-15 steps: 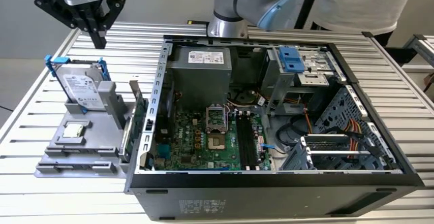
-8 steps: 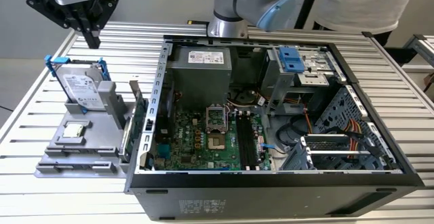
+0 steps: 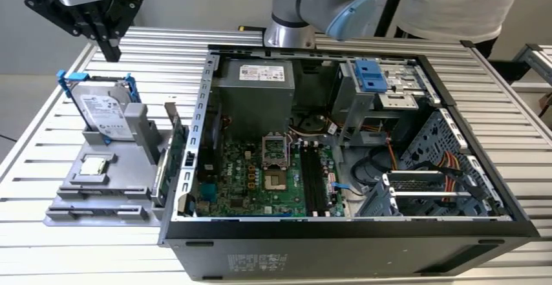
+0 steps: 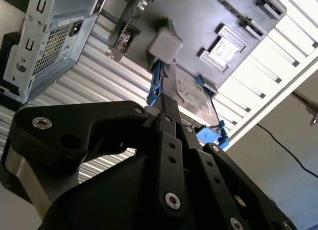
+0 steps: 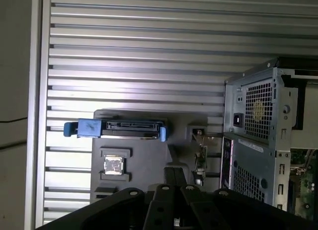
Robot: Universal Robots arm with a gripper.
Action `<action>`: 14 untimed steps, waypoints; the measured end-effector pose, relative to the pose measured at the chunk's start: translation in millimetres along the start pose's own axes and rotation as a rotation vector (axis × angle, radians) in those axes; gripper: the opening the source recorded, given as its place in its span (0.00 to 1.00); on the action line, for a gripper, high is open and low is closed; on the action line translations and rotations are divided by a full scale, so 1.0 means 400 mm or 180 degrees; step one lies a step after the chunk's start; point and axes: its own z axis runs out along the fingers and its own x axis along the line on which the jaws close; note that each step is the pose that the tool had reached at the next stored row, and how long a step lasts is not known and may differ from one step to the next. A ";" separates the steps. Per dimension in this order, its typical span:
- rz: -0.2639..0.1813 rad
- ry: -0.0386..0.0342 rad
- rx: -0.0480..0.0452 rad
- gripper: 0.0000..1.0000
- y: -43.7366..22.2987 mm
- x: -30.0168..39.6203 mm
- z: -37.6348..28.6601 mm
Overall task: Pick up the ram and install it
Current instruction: 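Reach for the ram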
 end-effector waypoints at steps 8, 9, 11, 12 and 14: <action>0.0000 -0.0001 0.0000 0.00 0.000 0.012 0.000; 0.0000 -0.0001 0.0000 0.00 -0.001 0.016 0.000; 0.0000 0.0000 0.0000 0.00 -0.002 0.022 0.000; 0.0000 -0.0001 0.0000 0.00 -0.003 0.026 0.000; 0.0000 0.0000 0.0000 0.00 -0.004 0.036 -0.001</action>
